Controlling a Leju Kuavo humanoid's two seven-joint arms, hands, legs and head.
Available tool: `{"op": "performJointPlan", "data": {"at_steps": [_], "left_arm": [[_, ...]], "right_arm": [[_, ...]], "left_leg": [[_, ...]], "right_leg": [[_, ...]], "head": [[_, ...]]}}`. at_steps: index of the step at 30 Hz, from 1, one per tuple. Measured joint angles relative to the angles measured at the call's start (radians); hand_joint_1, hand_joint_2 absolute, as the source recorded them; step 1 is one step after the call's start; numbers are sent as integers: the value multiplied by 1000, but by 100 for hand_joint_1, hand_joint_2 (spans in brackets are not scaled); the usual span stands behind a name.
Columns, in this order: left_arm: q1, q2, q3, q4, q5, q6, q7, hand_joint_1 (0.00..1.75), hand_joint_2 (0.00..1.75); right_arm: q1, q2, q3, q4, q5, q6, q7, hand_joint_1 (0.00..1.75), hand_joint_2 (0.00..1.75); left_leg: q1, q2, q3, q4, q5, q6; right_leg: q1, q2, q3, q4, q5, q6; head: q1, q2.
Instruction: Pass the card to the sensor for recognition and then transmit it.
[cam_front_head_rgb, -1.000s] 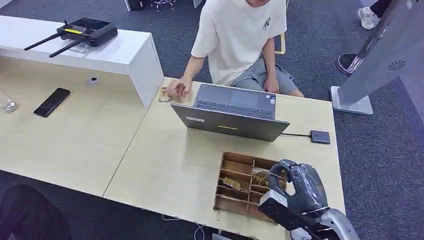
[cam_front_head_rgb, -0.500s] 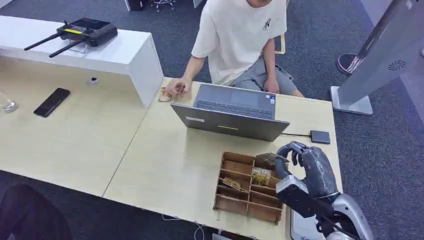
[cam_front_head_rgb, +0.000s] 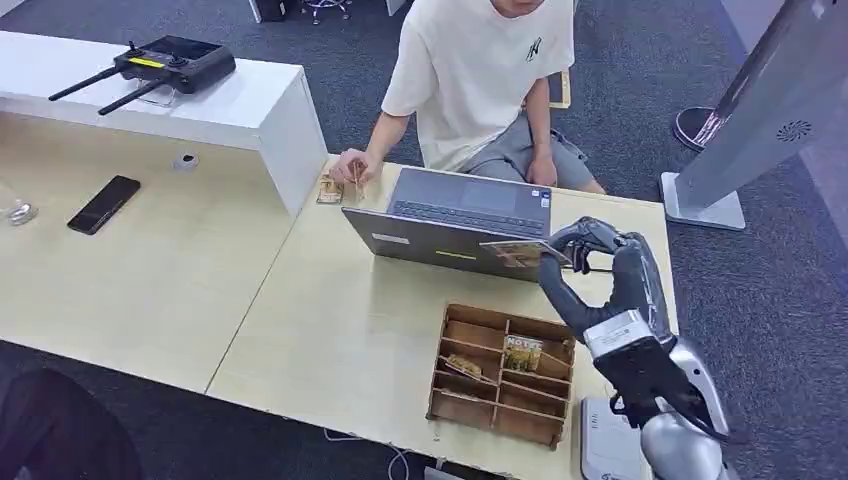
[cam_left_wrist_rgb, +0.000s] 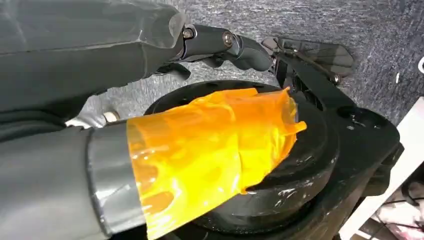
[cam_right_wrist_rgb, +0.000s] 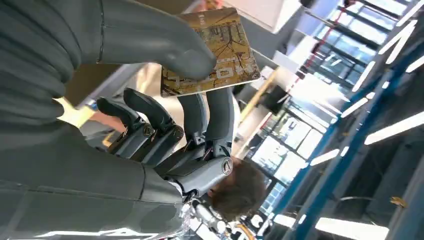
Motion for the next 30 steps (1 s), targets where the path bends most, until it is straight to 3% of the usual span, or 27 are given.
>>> {"op": "performJointPlan", "data": {"at_steps": [6,14,20,30], "left_arm": [[0,13,-9,0,-46,1,-10,0,0],[-1,19,-29,0,-98,20,-9,0,0],[-7,19,-32,0,-136,52,8,0,0],[-12,17,-33,0,-159,97,44,0,0]], "right_arm": [[-105,60,11,67,-35,-1,0,175,175],[-264,134,14,258,-21,-48,43,175,175],[-413,187,15,483,38,-117,108,175,175],[-599,219,9,859,131,-204,185,175,175]], "left_leg": [[0,0,0,0,0,0],[0,0,0,0,0,0],[0,0,0,0,1,0],[0,0,0,1,1,0]], "right_leg": [[0,0,0,0,0,0],[0,0,0,0,0,0],[0,0,0,0,1,-1],[0,0,0,0,1,0]], "head": [[0,0],[0,0],[0,0],[0,0]]}}
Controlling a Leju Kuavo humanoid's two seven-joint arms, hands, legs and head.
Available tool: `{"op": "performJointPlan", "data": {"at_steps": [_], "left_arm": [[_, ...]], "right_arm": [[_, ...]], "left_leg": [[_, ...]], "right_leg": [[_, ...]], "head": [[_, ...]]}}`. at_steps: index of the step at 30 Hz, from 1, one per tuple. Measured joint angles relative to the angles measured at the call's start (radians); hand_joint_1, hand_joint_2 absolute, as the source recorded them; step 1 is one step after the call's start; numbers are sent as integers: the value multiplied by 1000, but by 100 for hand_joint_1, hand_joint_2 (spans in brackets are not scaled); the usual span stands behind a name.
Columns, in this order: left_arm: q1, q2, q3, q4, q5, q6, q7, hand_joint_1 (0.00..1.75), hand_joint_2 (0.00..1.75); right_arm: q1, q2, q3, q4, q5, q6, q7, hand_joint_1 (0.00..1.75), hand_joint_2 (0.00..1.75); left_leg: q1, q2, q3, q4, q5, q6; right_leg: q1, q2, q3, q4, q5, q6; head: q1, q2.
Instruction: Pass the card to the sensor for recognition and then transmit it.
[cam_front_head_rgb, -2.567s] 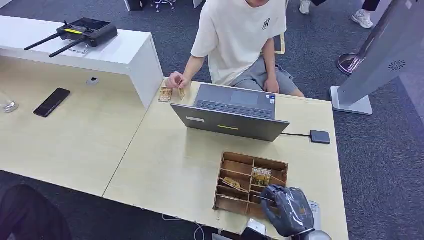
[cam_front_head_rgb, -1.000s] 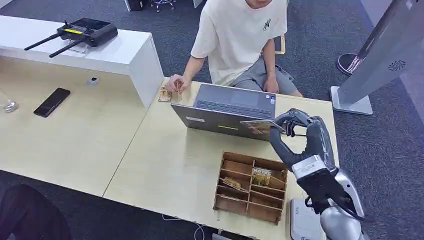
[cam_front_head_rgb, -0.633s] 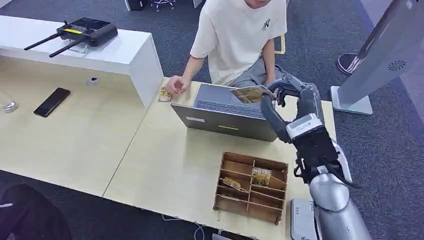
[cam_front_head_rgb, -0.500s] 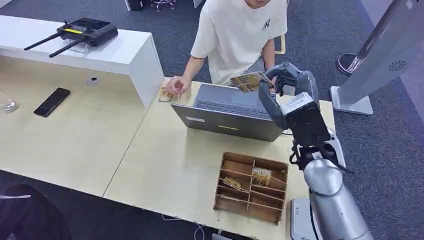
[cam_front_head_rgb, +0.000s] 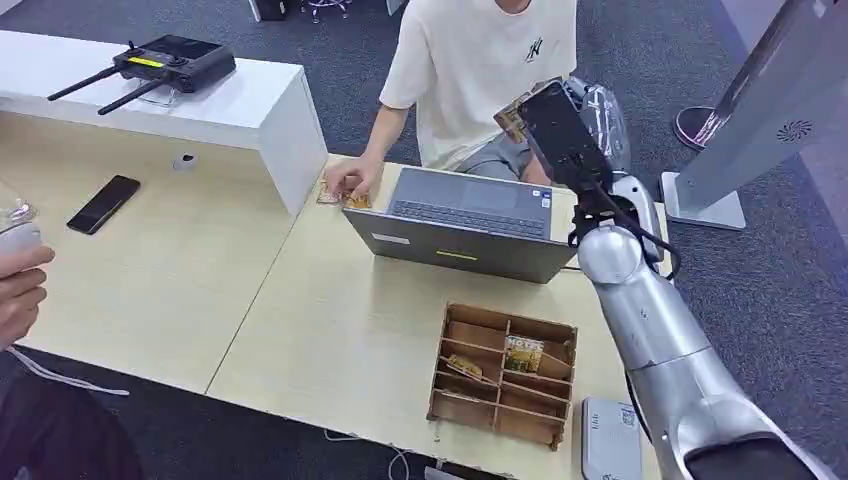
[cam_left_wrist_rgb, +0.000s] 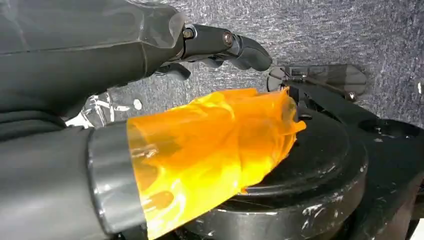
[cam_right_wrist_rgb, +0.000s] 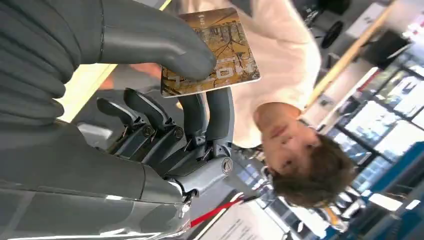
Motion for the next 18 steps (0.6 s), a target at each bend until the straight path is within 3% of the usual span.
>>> {"op": "performJointPlan", "data": {"at_steps": [9,18], "left_arm": [[-15,-3,0,0,0,23,39,0,0],[-25,-5,0,0,6,40,63,0,0]], "right_arm": [[-79,14,-2,187,48,2,68,175,175],[-119,19,-2,292,79,9,132,175,175]], "left_leg": [[0,0,0,0,0,0],[0,0,0,0,0,0]], "right_leg": [[0,0,0,0,0,0],[0,0,0,0,0,0]], "head": [[0,0],[0,0]]}}
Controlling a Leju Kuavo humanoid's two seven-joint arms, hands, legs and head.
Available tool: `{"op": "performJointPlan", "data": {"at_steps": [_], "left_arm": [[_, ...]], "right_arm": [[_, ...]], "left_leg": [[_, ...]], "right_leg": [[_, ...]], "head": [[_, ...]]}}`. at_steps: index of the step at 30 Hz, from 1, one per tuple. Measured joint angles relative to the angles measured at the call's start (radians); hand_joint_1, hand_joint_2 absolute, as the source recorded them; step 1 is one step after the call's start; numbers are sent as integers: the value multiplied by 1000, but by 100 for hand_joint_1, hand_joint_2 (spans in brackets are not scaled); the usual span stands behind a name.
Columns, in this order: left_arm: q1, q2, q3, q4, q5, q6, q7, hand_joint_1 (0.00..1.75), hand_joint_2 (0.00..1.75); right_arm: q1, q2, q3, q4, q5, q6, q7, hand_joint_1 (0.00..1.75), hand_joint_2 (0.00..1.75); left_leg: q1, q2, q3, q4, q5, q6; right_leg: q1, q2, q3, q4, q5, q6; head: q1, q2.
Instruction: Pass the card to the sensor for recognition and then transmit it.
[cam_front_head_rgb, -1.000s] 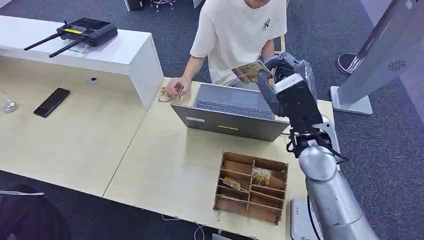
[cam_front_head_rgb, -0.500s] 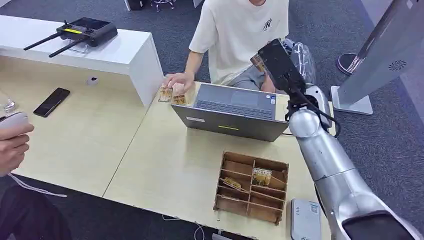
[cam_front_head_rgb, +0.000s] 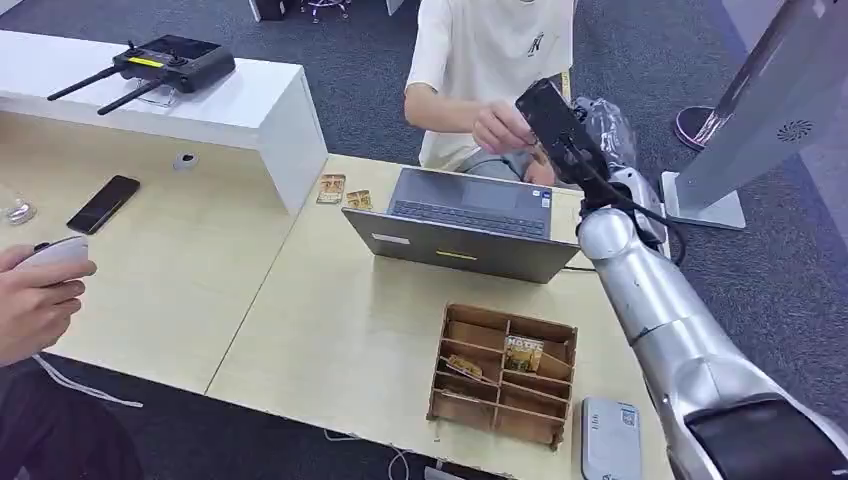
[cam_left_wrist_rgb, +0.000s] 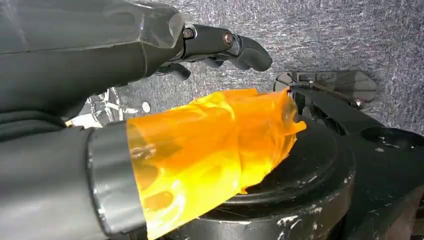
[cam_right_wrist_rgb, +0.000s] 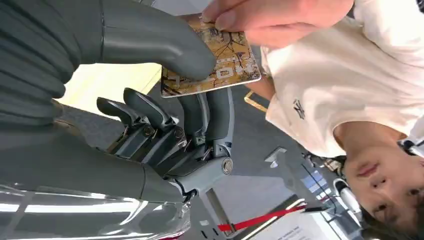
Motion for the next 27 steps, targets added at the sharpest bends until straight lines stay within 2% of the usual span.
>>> {"op": "performJointPlan", "data": {"at_steps": [7,8,9,10,27], "left_arm": [[-5,-6,0,0,6,5,11,0,0],[-6,-6,0,0,6,5,11,0,0],[-6,-6,1,0,7,6,12,0,0],[-6,-6,1,0,9,6,13,0,0],[-9,-8,5,0,27,3,23,0,0]], "right_arm": [[-9,0,0,36,22,-1,11,175,175],[-9,0,0,39,22,0,11,148,175],[-9,1,0,42,22,2,11,148,175],[-10,1,0,45,22,5,11,0,175],[-10,11,0,55,24,31,-23,0,175]], "left_leg": [[0,0,0,0,0,0],[0,0,0,0,0,0],[0,0,0,0,0,0],[0,0,0,0,0,0],[0,0,0,0,0,0]], "right_leg": [[0,0,0,0,0,0],[0,0,0,0,0,0],[0,0,0,0,0,0],[0,0,0,0,0,0],[0,0,0,0,0,0]], "head": [[0,0],[0,0],[0,0],[0,0],[0,0]]}}
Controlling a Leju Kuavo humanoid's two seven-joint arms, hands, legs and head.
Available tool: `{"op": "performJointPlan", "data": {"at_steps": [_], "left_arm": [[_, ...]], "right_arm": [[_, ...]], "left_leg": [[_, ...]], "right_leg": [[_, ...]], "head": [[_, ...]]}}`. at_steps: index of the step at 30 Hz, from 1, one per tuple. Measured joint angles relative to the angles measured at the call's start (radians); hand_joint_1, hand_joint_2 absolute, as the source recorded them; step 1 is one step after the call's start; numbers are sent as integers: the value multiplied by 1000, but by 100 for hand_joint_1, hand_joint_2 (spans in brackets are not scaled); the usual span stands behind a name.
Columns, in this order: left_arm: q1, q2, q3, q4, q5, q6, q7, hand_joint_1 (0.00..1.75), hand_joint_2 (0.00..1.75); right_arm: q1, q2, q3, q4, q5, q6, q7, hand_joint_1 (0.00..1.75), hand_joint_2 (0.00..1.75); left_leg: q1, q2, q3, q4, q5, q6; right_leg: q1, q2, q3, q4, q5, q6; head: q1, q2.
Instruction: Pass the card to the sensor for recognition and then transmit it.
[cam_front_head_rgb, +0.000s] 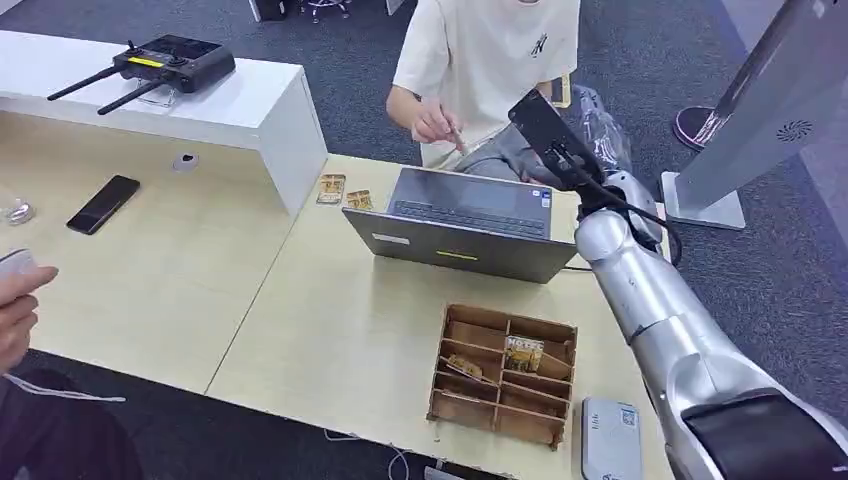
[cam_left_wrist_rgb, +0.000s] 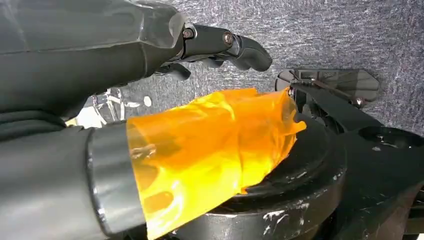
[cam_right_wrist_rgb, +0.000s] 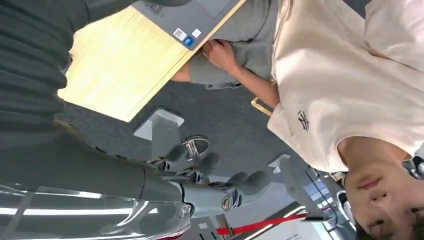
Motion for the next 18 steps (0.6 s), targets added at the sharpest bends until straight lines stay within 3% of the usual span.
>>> {"op": "performJointPlan", "data": {"at_steps": [7,11,14,18], "left_arm": [[0,-1,1,0,9,-4,0,0,0],[1,-5,7,0,25,-16,-14,0,0],[3,-12,11,0,43,-21,-35,0,0],[8,-22,15,0,68,-26,-56,0,0]], "right_arm": [[1,3,-7,0,-27,0,-45,0,175],[38,18,-48,-41,-139,19,-157,0,175],[116,34,-89,-146,-257,57,-248,0,175],[260,42,-107,-361,-401,84,-269,0,175]], "left_leg": [[0,0,0,0,0,0],[0,0,0,0,0,0],[0,0,0,0,0,0],[0,-1,0,0,-1,0]], "right_leg": [[0,0,0,0,0,0],[0,0,0,0,0,0],[0,0,0,0,0,0],[0,-1,0,0,-1,0]], "head": [[0,0],[0,0],[0,0],[0,0]]}}
